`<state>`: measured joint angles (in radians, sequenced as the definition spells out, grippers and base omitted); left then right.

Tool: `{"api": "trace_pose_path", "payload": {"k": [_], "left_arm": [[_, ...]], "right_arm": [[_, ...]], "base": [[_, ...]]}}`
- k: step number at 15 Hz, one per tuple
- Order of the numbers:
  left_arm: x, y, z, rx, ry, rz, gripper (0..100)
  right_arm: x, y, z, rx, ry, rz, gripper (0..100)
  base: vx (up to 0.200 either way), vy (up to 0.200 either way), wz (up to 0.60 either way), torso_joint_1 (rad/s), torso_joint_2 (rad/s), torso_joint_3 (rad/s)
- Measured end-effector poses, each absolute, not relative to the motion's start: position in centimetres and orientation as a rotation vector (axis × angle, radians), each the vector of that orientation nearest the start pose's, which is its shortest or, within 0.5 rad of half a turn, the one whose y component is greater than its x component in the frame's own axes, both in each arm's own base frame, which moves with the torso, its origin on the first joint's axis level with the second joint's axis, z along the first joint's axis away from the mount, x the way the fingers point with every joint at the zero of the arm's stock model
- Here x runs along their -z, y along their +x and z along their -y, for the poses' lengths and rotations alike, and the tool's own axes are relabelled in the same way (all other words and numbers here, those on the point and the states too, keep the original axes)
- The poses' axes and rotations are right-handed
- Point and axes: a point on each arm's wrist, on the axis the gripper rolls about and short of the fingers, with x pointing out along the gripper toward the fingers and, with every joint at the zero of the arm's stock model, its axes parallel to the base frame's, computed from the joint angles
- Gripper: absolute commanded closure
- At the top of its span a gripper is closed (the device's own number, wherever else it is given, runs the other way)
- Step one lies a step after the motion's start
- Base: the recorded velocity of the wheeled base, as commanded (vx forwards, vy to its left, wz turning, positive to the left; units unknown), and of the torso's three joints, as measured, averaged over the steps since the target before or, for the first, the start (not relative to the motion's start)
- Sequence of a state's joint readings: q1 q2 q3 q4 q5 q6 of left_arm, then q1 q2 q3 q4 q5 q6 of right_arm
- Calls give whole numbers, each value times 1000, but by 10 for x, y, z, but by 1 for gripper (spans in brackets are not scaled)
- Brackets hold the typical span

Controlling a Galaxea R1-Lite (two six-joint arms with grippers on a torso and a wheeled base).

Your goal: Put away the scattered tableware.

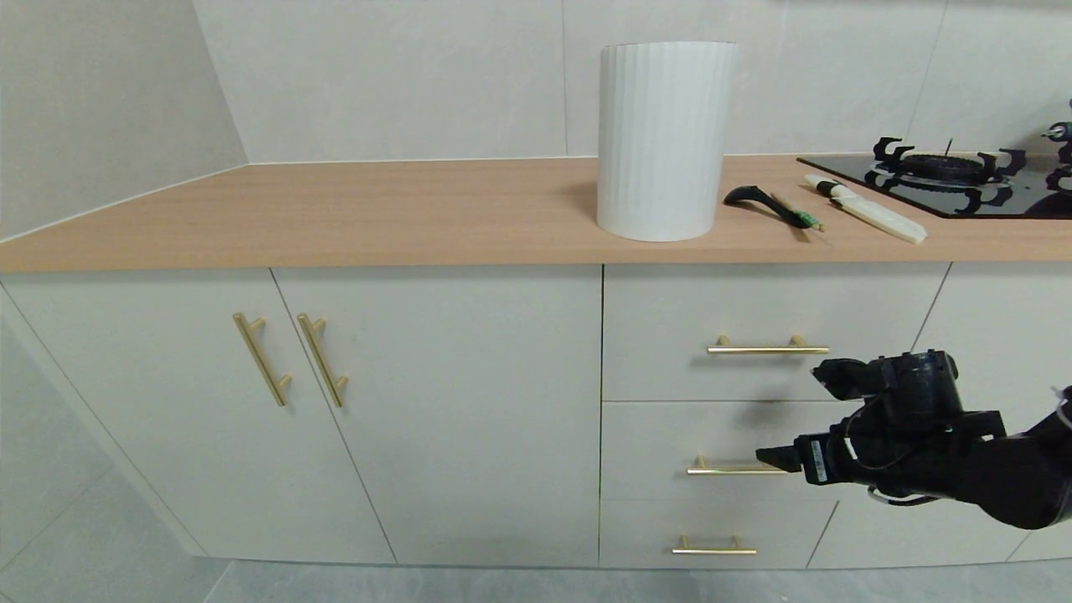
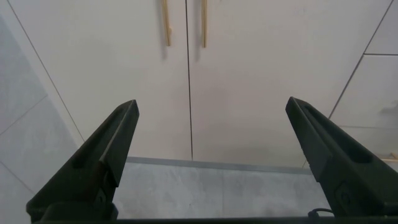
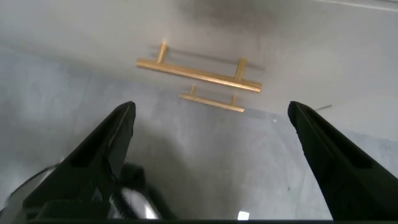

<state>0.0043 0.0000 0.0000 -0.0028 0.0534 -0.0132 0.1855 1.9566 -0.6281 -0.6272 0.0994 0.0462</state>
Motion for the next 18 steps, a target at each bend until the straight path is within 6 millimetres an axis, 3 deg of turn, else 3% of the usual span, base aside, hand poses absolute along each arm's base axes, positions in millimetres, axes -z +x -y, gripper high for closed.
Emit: {"api": "trace_pose_path", "payload": {"k": [10, 18], "left_arm": [[-76, -23, -1, -58, -13, 3, 0], [-76, -23, -1, -58, -14, 3, 0]], "right_arm": [[2, 325, -82, -165, 51, -577, 0], [25, 342, -92, -121, 76, -575, 0]], "base": [[0, 0, 0, 0, 0, 0], [0, 0, 0, 0, 0, 0]]}}
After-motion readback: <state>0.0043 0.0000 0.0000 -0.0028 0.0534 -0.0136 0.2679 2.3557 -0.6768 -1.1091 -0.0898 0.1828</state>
